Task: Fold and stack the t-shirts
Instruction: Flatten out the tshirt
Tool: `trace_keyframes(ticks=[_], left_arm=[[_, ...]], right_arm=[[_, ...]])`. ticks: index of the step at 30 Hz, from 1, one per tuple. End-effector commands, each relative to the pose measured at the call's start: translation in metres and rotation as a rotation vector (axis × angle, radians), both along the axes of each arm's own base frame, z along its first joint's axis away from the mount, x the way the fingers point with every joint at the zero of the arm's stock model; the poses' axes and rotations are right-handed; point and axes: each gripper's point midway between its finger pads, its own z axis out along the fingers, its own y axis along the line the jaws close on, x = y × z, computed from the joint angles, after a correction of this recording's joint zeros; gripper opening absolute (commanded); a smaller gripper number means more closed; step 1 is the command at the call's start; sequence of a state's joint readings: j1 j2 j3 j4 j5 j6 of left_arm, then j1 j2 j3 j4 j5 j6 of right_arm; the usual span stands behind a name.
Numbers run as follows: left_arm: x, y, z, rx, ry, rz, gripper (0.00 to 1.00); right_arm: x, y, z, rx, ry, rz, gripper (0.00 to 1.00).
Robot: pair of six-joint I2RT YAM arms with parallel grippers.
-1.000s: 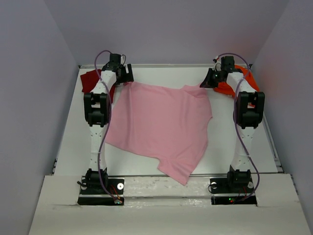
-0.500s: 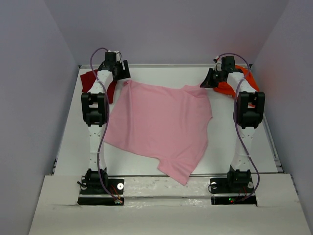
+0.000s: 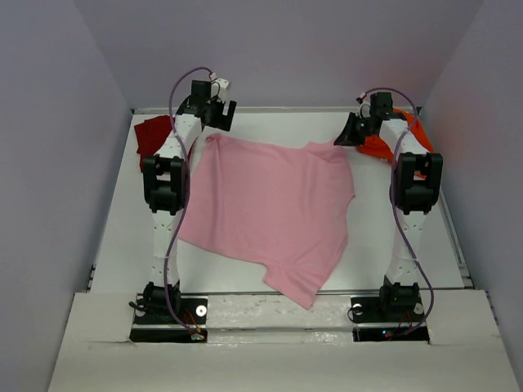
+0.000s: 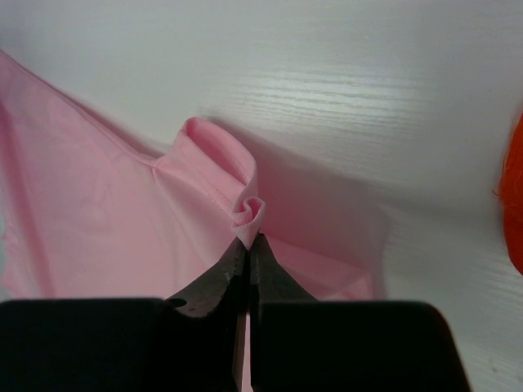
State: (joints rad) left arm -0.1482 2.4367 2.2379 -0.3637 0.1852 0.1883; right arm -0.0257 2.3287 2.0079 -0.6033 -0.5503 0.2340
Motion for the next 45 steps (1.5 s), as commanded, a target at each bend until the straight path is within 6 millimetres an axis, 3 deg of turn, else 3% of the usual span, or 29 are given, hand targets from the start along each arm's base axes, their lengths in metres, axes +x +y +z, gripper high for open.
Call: trace_keyframes(ticks=[1,2,7,13,18,24,33,36,37,38,45], left_arm=[[0.003,0.005,0.073,0.214,-0.208,-0.120,0.99],[0.004,0.007,0.085,0.236,-0.241,-0.124,0.99],[0.002,0.028,0.089,0.397,-0.251,-0.150,0.99],[0.001,0.042,0.077,0.412,-0.197,-0.259,0.99],[-0.014,0.048,0.057,0.406,-0.146,-0.321,0.99],[-0.029,0.028,0.037,0.324,-0.098,-0.409,0.96],[-0.033,0.004,0.038,0.289,-0.104,-0.460,0.95],[-0.036,0.002,0.030,0.297,-0.086,-0.465,0.77],[-0.035,0.002,0.027,0.304,-0.081,-0.459,0.67],[-0.035,0.002,0.024,0.307,-0.076,-0.458,0.65],[-0.033,0.007,0.017,0.334,-0.063,-0.432,0.73]], right_arm=[[0.004,-0.003,0.011,0.002,-0.022,0.015,0.00],[0.003,-0.002,0.011,0.007,-0.018,0.013,0.00],[0.003,-0.001,0.013,0.018,-0.015,0.009,0.00],[-0.001,-0.001,0.023,0.013,-0.025,0.013,0.00],[-0.003,0.000,0.022,0.020,-0.015,0.014,0.00],[-0.003,0.000,0.024,0.022,-0.019,0.011,0.00],[-0.003,0.000,0.024,0.022,-0.019,0.011,0.00],[-0.003,0.000,0.025,0.023,-0.021,0.013,0.00],[-0.003,0.000,0.025,0.023,-0.021,0.013,0.00],[-0.003,0.000,0.025,0.022,-0.022,0.014,0.00],[-0.001,0.001,0.028,0.032,-0.025,0.015,0.00]])
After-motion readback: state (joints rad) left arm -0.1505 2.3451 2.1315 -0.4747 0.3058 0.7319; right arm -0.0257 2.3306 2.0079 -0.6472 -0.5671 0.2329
